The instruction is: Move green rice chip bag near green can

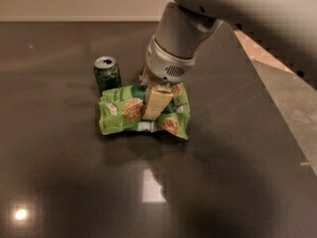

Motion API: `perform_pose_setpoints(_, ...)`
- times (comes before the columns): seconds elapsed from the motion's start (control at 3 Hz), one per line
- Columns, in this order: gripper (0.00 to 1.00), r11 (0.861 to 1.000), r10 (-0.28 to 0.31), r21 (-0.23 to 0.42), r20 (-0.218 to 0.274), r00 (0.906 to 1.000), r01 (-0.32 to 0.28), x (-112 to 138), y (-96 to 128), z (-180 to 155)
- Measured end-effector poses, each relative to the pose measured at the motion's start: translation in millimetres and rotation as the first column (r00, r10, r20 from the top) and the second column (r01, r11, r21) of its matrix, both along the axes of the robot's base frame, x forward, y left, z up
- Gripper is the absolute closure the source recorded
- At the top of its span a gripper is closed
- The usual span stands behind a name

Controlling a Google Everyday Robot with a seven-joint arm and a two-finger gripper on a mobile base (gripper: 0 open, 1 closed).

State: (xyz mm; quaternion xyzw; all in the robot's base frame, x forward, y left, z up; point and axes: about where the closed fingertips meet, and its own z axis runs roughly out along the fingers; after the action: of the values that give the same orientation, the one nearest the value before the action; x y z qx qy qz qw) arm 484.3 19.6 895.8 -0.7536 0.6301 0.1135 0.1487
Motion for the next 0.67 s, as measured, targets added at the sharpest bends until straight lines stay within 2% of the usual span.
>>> perform_pose_setpoints(0.67,0.19,0.998,0.064,0.015,0.021,0.9977,-0.065,11.1,4.3,-13.5)
